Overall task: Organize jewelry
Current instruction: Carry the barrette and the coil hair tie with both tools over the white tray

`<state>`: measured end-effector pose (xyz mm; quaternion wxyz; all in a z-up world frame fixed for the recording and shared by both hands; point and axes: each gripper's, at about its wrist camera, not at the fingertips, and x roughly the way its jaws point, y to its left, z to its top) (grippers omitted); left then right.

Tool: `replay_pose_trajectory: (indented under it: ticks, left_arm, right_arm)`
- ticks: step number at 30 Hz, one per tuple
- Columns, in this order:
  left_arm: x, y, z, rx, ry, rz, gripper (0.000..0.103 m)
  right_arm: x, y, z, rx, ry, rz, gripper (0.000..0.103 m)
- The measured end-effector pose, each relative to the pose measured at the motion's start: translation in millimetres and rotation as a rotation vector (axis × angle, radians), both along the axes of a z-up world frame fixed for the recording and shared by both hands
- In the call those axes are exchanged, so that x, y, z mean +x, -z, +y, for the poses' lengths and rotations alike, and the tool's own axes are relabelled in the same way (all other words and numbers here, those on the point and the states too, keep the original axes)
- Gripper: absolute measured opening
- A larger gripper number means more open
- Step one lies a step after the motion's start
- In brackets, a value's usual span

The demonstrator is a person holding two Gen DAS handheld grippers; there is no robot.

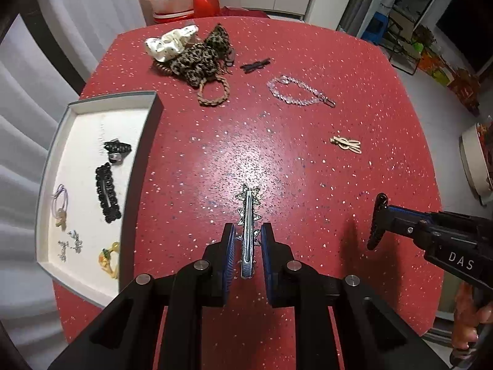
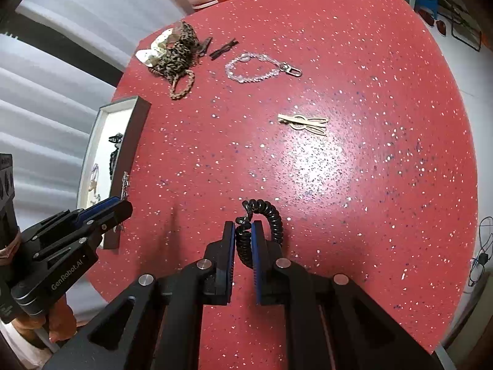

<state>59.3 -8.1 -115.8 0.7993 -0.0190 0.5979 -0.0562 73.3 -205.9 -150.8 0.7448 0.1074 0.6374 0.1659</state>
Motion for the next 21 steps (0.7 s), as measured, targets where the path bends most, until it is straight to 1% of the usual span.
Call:
replay_pose_trajectory:
  ticks: [11,15,18,21]
  left_arm:
    - [-10.3,-15.9,9.7,0.008,-0.079,-0.019,0.018]
    - [-12.2,-19.5,19.5,0.004,-0.112,-0.029,0.018]
    - [-11.1,-19.2,28.4,-0.003,-0.124,-0.026,0.018]
    - [-8.0,-19.5,40.1,-0.006,-0.114,-0.033,0.018]
  right_arm:
    - [9.8,-22.3,10.6,0.038,-0.064,-0.045,0.011]
    - [14.3,-30.0,19.1,0.047,-0.098,-0.067,0.011]
    - [19.0,-36.6,27.5,0.045,-0.109,-0.082,0.011]
    - [23.7,-42.2,35.4,0.051,-0.101,-0.095,0.011]
